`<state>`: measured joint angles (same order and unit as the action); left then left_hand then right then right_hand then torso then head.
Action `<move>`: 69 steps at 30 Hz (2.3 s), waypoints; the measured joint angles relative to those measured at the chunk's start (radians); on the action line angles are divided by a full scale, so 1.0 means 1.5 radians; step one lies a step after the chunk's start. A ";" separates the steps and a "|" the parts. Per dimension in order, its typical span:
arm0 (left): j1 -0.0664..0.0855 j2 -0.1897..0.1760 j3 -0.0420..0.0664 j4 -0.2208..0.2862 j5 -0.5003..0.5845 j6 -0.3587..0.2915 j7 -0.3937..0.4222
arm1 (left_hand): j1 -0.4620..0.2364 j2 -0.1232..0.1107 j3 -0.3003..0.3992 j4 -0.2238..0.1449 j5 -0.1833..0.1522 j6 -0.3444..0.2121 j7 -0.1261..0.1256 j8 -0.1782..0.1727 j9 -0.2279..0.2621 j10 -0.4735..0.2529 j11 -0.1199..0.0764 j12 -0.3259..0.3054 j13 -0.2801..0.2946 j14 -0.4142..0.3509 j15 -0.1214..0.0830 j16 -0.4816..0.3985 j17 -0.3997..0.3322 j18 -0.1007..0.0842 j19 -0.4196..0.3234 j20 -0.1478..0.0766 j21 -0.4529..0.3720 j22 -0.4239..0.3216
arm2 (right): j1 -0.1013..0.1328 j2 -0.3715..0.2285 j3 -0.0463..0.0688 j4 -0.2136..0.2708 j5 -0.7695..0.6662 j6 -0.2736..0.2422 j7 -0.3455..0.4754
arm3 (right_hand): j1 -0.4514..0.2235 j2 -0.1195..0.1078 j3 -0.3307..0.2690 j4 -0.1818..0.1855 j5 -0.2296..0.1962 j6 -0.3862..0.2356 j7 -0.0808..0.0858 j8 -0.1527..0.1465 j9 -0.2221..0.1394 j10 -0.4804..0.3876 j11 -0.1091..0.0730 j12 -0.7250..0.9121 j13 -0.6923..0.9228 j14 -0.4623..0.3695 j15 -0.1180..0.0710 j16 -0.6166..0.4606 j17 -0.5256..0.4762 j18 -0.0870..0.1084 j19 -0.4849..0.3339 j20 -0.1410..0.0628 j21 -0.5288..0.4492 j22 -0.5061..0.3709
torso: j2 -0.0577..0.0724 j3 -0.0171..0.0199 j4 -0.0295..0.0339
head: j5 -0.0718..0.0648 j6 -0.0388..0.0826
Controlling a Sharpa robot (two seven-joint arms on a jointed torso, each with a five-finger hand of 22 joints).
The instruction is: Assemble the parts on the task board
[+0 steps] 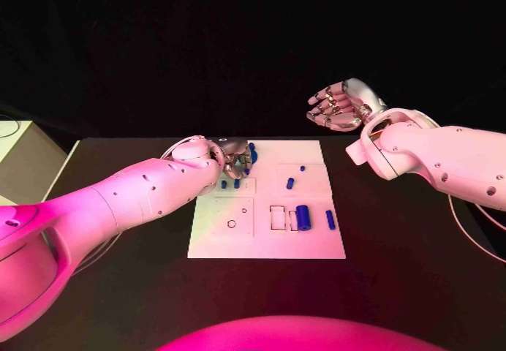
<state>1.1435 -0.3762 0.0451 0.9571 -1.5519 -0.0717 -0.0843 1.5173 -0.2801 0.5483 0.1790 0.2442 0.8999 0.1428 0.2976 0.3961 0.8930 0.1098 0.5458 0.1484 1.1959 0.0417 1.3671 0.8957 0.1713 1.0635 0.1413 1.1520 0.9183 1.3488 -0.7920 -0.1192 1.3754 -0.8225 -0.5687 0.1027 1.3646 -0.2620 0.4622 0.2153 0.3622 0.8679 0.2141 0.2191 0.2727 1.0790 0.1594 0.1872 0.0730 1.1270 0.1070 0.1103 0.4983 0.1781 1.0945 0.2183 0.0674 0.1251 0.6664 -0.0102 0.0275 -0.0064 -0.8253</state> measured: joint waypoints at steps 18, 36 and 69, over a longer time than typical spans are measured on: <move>0.000 0.001 -0.002 -0.002 0.011 0.005 0.005 | -0.008 0.008 0.022 -0.019 0.000 0.039 0.001 0.000 0.001 0.051 -0.009 -0.022 -0.011 0.020 -0.009 0.019 0.011 -0.012 0.015 -0.008 0.020 0.025 | 0.000 0.001 0.000 0.000 0.000 0.000 0.000 | 0.000 0.000 0.001 -0.001 0.000 0.000 0.000 0.000 0.000 0.000 0.000 0.000 -0.002 0.000 0.000 0.000 -0.001 0.000 0.000 0.000 0.000 -0.003 | -0.001 -0.0008 0.0007 | -0.003 -0.002; 0.000 -0.007 -0.003 0.001 0.025 -0.028 0.021 | -0.015 0.025 0.047 -0.047 0.000 0.072 0.001 -0.005 0.008 0.109 -0.020 -0.065 -0.016 0.062 -0.019 0.036 0.051 -0.022 0.057 -0.019 0.059 0.079 | 0.000 0.000 0.000 0.000 0.000 0.001 0.000 | 0.000 0.000 0.002 -0.002 0.000 0.000 0.000 0.000 0.000 0.000 0.000 0.000 -0.002 0.000 0.000 0.000 -0.002 0.000 0.000 0.000 0.000 -0.004 | -0.001 -0.0005 0.0003 | -0.003 0.001; -0.001 -0.087 0.028 0.074 0.087 -0.013 0.009 | -0.019 0.029 0.048 -0.049 0.000 0.072 0.001 -0.007 0.007 0.111 -0.017 -0.084 -0.018 0.066 -0.019 0.038 0.053 -0.022 0.062 -0.019 0.061 0.083 | 0.000 -0.005 0.000 0.000 0.000 0.002 0.000 | 0.000 0.000 0.002 -0.002 0.000 0.000 0.000 0.000 0.000 0.000 0.000 0.000 -0.003 0.000 0.000 -0.003 -0.003 0.000 0.000 0.000 0.000 -0.007 | -0.002 -0.0028 0.0031 | 0.001 0.003</move>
<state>1.1427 -0.5070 0.0877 1.0680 -1.4210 -0.0916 -0.0706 1.4892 -0.2372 0.6209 0.1059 0.2438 1.0079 0.1446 0.2866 0.4071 1.0601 0.0839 0.4202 0.1213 1.2955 0.0128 1.4243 0.9752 0.1381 1.1561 0.1128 1.2440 1.0431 1.3490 -0.7993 -0.1191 1.3748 -0.8222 -0.5650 0.1021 1.3646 -0.2620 0.4651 0.2125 0.3622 0.8680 0.2140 0.2191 0.2727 1.0791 0.1593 0.1872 0.0684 1.1270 0.1070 0.1063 0.4940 0.1781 1.0946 0.2183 0.0674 0.1152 0.6630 -0.0144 0.0321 -0.0050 -0.8214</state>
